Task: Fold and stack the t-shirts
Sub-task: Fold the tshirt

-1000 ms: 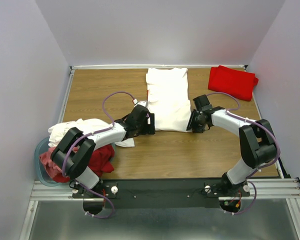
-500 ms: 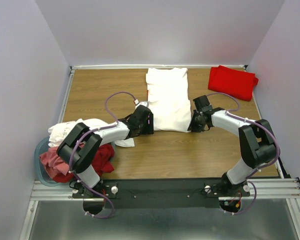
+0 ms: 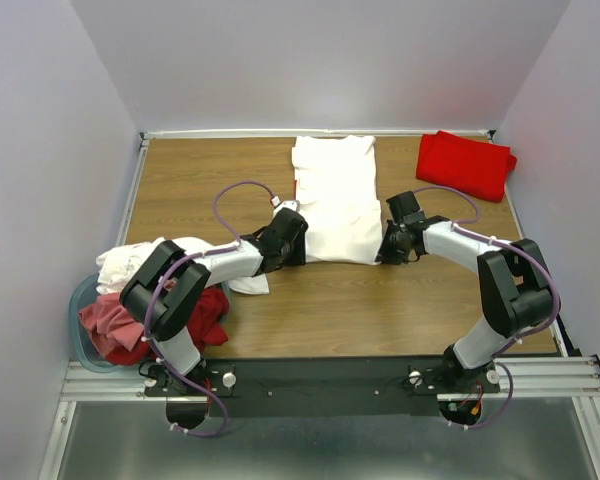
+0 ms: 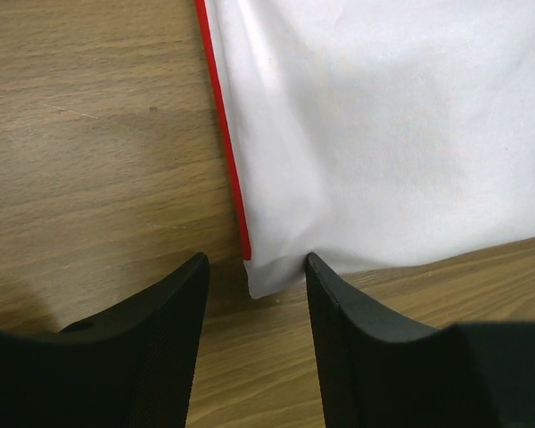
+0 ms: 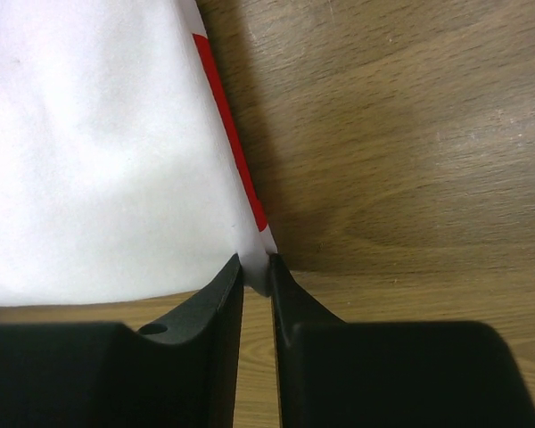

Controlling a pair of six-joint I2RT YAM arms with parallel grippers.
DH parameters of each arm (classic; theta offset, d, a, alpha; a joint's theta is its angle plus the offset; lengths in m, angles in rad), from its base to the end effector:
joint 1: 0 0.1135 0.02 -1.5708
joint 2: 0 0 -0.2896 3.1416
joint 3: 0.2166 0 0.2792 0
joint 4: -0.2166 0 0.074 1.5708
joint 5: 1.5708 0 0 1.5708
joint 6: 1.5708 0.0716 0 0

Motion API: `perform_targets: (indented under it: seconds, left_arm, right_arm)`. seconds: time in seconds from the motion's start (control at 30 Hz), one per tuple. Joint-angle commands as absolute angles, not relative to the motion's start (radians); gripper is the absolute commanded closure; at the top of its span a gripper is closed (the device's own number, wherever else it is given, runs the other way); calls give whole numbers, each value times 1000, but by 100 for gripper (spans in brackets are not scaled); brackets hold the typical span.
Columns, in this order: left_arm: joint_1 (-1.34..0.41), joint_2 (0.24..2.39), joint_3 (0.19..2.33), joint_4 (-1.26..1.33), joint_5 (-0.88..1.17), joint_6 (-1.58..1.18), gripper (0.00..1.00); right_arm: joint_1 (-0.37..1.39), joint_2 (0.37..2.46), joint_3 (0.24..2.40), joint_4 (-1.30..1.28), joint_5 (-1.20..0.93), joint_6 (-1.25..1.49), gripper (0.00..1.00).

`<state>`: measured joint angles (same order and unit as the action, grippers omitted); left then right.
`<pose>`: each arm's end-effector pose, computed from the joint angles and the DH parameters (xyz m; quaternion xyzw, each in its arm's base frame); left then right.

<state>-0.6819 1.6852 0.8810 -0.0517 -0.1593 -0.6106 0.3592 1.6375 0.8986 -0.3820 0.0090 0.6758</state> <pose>0.3024 -0.2309 0.1372 0.0055 0.9342 -0.1505 0.3233 0.3228 0.1205 0.1321 0.1547 0.9624 0.1065 0.1960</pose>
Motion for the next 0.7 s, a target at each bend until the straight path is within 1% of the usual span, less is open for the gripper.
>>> perform_targets:
  seconds: [0.0, 0.1, 0.17, 0.27, 0.33, 0.37, 0.4, 0.5, 0.53, 0.57, 0.67]
  left_arm:
    - [-680, 1703, 854, -66, -181, -612, 49]
    - [-680, 1712, 851, -66, -173, -618, 50]
    - [-680, 1715, 839, -63, -170, -627, 54]
    - [-681, 1727, 830, -63, -170, -634, 54]
    - [-683, 1735, 827, -60, -169, -635, 54]
    - [-681, 1741, 827, -58, -166, -634, 58]
    - [-683, 1744, 828, -52, -158, -632, 65]
    - [-689, 1761, 831, -38, -144, -632, 80]
    - [-695, 1767, 833, -37, -140, -630, 94]
    - [-696, 1778, 838, -35, -134, -630, 100]
    - [-696, 1784, 830, -37, -132, -623, 100]
  right_arm:
    - [365, 1652, 862, -408, 6, 681, 77]
    - [364, 1652, 867, -410, 6, 683, 79]
    - [365, 1651, 867, -410, 6, 683, 80]
    - [365, 1647, 868, -410, 6, 681, 81]
    - [365, 1651, 871, -408, 6, 678, 83]
    - [364, 1652, 874, -408, 6, 677, 85]
    - [365, 1654, 877, -408, 6, 675, 87]
    - [365, 1663, 884, -410, 8, 673, 91]
    - [365, 1663, 885, -410, 6, 673, 93]
    - [365, 1663, 885, -410, 11, 672, 95]
    - [362, 1655, 887, -411, 11, 669, 99]
